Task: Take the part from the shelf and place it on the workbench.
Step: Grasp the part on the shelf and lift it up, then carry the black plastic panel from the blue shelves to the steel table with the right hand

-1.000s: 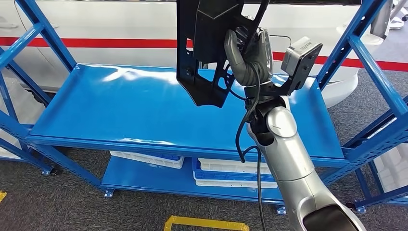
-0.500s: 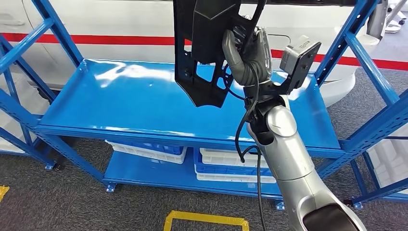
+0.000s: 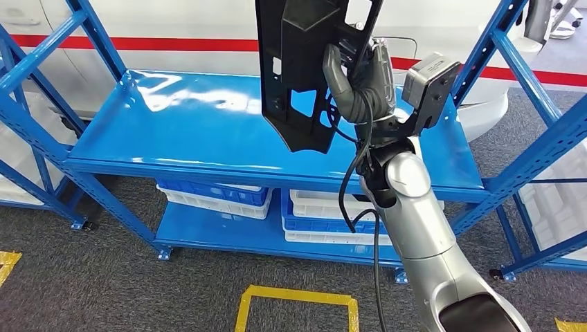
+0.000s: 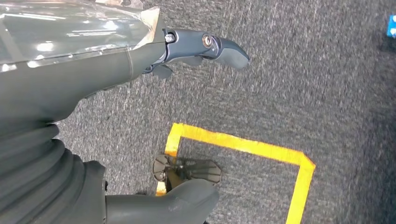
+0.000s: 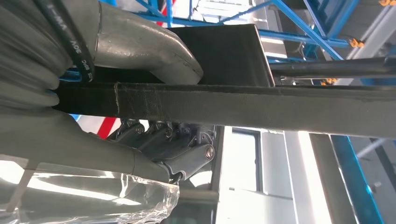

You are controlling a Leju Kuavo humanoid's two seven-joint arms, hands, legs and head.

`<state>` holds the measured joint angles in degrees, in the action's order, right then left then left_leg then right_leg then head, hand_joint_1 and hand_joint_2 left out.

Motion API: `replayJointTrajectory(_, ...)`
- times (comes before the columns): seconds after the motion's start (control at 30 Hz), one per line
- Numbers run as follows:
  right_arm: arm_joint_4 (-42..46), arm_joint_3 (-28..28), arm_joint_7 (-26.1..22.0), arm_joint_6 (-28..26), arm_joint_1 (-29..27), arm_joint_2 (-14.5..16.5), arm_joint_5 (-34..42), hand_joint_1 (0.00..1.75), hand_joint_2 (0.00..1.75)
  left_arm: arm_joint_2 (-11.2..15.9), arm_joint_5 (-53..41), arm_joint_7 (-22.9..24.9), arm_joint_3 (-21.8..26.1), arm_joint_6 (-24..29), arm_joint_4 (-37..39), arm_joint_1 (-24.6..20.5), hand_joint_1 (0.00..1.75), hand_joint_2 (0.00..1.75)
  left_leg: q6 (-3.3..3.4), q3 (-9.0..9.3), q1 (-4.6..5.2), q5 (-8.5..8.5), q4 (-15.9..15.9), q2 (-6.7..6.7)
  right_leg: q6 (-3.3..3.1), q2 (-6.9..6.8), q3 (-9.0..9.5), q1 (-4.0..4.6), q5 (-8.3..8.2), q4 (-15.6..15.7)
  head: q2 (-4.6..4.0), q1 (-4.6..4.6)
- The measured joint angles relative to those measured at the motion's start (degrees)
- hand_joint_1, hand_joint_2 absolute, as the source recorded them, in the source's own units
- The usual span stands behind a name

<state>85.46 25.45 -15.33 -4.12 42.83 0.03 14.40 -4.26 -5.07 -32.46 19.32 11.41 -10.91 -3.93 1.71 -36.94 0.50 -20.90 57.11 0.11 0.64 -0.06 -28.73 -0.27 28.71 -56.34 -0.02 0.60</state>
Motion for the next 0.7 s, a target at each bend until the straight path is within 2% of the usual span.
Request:
replayJointTrajectory(0.03, 0.0, 0.0, 0.0, 0.0, 0.0, 0.0, -0.1, 1.75, 1.75, 0.0, -0.1, 0.0, 0.0, 0.0, 0.0, 0.0, 0.00, 1.75, -0.35, -0.35, -0.10, -0.52, 0.4, -0.09, -0.47, -0.03, -0.37, -0.35, -0.47, 0.2, 0.00, 0.00)
replayJointTrajectory(0.07, 0.0, 0.0, 0.0, 0.0, 0.1, 0.0, -0.2, 1.75, 1.75, 0.1, -0.2, 0.0, 0.0, 0.0, 0.0, 0.0, 0.00, 1.75, -0.74, -0.93, -0.25, -1.96, 1.5, -0.19, -1.02, -0.09, -0.78, -0.71, -1.05, 0.3, 0.00, 0.09)
replayJointTrajectory(0.1, 0.0, 0.0, 0.0, 0.0, 0.0, 0.0, -0.3, 1.75, 1.75, 0.1, -0.4, 0.0, 0.0, 0.1, 0.0, 0.0, 0.00, 1.75, -1.15, -1.79, -0.48, -4.32, 3.8, -0.28, -1.45, -0.16, -1.29, -1.02, -1.68, 0.4, 0.00, 0.17)
replayJointTrajectory(0.17, 0.0, 0.0, 0.0, 0.0, -0.1, 0.1, -0.6, 1.75, 1.75, 0.1, -0.5, 0.0, 0.0, 0.1, 0.0, 0.0, 0.00, 1.75, -2.06, -3.77, -0.99, -9.65, 10.9, -0.30, -1.81, -0.22, -2.55, -0.90, -2.80, 0.3, 0.00, 0.34)
replayJointTrajectory(0.2, 0.0, 0.0, 0.0, 0.0, -0.3, 0.1, -0.7, 1.75, 1.75, 0.1, -0.6, 0.0, 0.0, 0.1, 0.0, 0.0, 0.00, 1.75, -2.46, -4.45, -1.30, -11.12, 14.4, -0.29, -1.71, -0.23, -3.24, -0.90, -3.34, 0.3, 0.00, 0.34)
replayJointTrajectory(0.23, 0.0, 0.0, 0.0, 0.0, -0.4, 0.1, -0.9, 1.75, 1.75, 0.1, -0.6, 0.0, 0.0, 0.1, 0.0, 0.0, 0.00, 1.75, -2.83, -4.45, -1.63, -11.33, 16.4, -0.27, -1.52, -0.23, -3.95, -0.93, -3.85, 0.2, 0.00, 0.34)
replayJointTrajectory(0.27, 0.0, 0.0, 0.0, 0.0, -0.6, 0.1, -1.0, 1.75, 1.75, 0.1, -0.7, 0.0, 0.0, 0.1, 0.0, 0.0, 0.00, 1.75, -3.17, -3.52, -1.99, -10.48, 16.6, -0.25, -1.28, -0.23, -4.68, -1.03, -4.34, 0.0, 0.00, 0.34)
replayJointTrajectory(0.3, 0.0, 0.0, 0.0, 0.0, -0.6, 0.0, -1.2, 1.75, 1.75, 0.1, -0.7, 0.0, 0.0, 0.1, 0.0, -0.1, 0.00, 1.75, -3.47, -1.53, -2.35, -8.96, 14.6, -0.24, -0.97, -0.22, -5.35, -1.18, -4.74, -0.2, 0.00, 0.36)
replayJointTrajectory(0.33, 0.0, 0.0, 0.0, 0.0, -0.6, 0.0, -1.4, 1.75, 1.75, 0.1, -0.7, 0.0, 0.0, 0.1, 0.0, -0.1, 0.00, 1.75, -3.82, 1.29, -2.71, -7.85, 10.9, -0.26, -0.63, -0.21, -5.96, -1.31, -5.08, -0.5, 0.00, 0.37)
replayJointTrajectory(0.37, 0.1, 0.0, 0.0, 0.0, -0.6, -0.1, -1.8, 1.75, 1.75, 0.2, -0.8, 0.0, 0.0, 0.1, 0.0, -0.2, 0.00, 1.75, -4.04, 4.20, -2.78, -7.58, 6.7, -0.37, -0.23, -0.20, -6.54, -1.35, -5.39, -0.9, 0.00, 0.42)
replayJointTrajectory(0.4, 0.1, 0.0, 0.0, 0.0, -0.6, -0.1, -2.3, 1.75, 1.75, 0.2, -0.8, 0.0, 0.0, 0.0, 0.0, -0.4, 0.00, 1.75, -3.98, 6.28, -2.74, -7.71, 3.5, -0.53, 0.26, -0.19, -6.97, -1.32, -5.72, -1.1, 0.01, 0.42)
replayJointTrajectory(0.43, 0.2, 0.0, -0.2, 0.1, -0.6, -0.2, -2.8, 1.75, 1.75, 0.2, -0.9, 0.1, 0.0, 0.0, 0.0, -0.5, 0.00, 1.75, -3.74, 7.40, -2.56, -8.17, 1.4, -0.71, 0.82, -0.19, -7.25, -1.19, -6.11, -1.2, 0.01, 0.40)
replayJointTrajectory(0.47, 0.3, 0.0, -0.3, 0.1, -0.6, -0.2, -3.4, 1.75, 1.75, 0.2, -0.9, 0.1, 0.0, 0.0, 0.0, -0.6, 0.00, 1.75, -3.22, 7.51, -2.19, -8.32, 0.8, -0.86, 1.40, -0.19, -7.44, -1.09, -6.59, -1.1, 0.01, 0.37)
replayJointTrajectory(0.5, 0.3, 0.0, -0.5, 0.0, -0.7, -0.3, -4.0, 1.75, 1.75, 0.2, -0.9, 0.2, 0.0, 0.1, 0.0, -0.6, 0.00, 1.75, -2.47, 7.05, -1.97, -7.87, 0.8, -0.87, 2.04, -0.17, -7.60, -0.94, -7.12, -0.9, 0.01, 0.31)
replayJointTrajectory(0.53, 0.3, -0.1, -0.8, 0.0, -0.8, -0.4, -4.4, 1.75, 1.75, 0.1, -0.9, 0.2, 0.0, 0.1, 0.0, -0.6, 0.00, 1.75, -1.67, 6.66, -1.79, -7.31, 0.6, -0.71, 2.40, -0.16, -7.87, -0.97, -7.17, -1.0, 0.01, 0.32)
replayJointTrajectory(0.57, 0.3, -0.1, -1.1, -0.1, -0.9, -0.5, -4.9, 1.75, 1.75, 0.1, -0.9, 0.3, 0.0, 0.1, 0.0, -0.7, 0.00, 1.75, -0.71, 6.10, -1.67, -6.61, 0.4, -0.54, 2.38, -0.14, -8.57, -0.99, -6.29, -1.8, 0.00, 0.26)
replayJointTrajectory(0.6, 0.3, -0.2, -1.4, -0.1, -1.0, -0.6, -5.3, 1.75, 1.75, 0.1, -0.9, 0.3, 0.0, 0.1, 0.0, -0.7, 0.00, 1.75, 0.14, 5.41, -1.60, -5.84, 0.2, -0.37, 2.10, -0.11, -9.56, -0.97, -4.44, -3.8, 0.00, 0.16)
replayJointTrajectory(0.63, 0.3, -0.3, -1.6, -0.2, -1.1, -0.7, -5.6, 1.75, 1.75, 0.1, -0.9, 0.4, 0.0, 0.1, 0.0, -0.8, 0.00, 1.75, 0.74, 4.58, -1.52, -5.08, 0.2, -0.24, 1.58, -0.11, -10.74, -1.07, -1.75, -7.0, 0.01, 0.05)
replayJointTrajectory(0.67, 0.3, -0.3, -1.8, -0.2, -1.2, -0.8, -5.8, 1.75, 1.75, 0.1, -0.9, 0.4, 0.0, 0.1, 0.0, -0.8, 0.00, 1.75, 1.11, 3.62, -1.36, -4.36, 0.2, -0.20, 1.21, -0.10, -12.00, -1.01, 0.96, -11.0, 0.01, -0.09)
replayJointTrajectory(0.7, 0.3, -0.4, -1.9, -0.3, -1.4, -0.8, -6.0, 1.75, 1.75, 0.1, -0.9, 0.4, 0.0, 0.1, 0.0, -0.8, 0.00, 1.75, 1.22, 2.67, -1.18, -3.64, 0.2, -0.14, 1.18, -0.10, -12.79, -0.97, 2.86, -14.8, 0.01, -0.15)
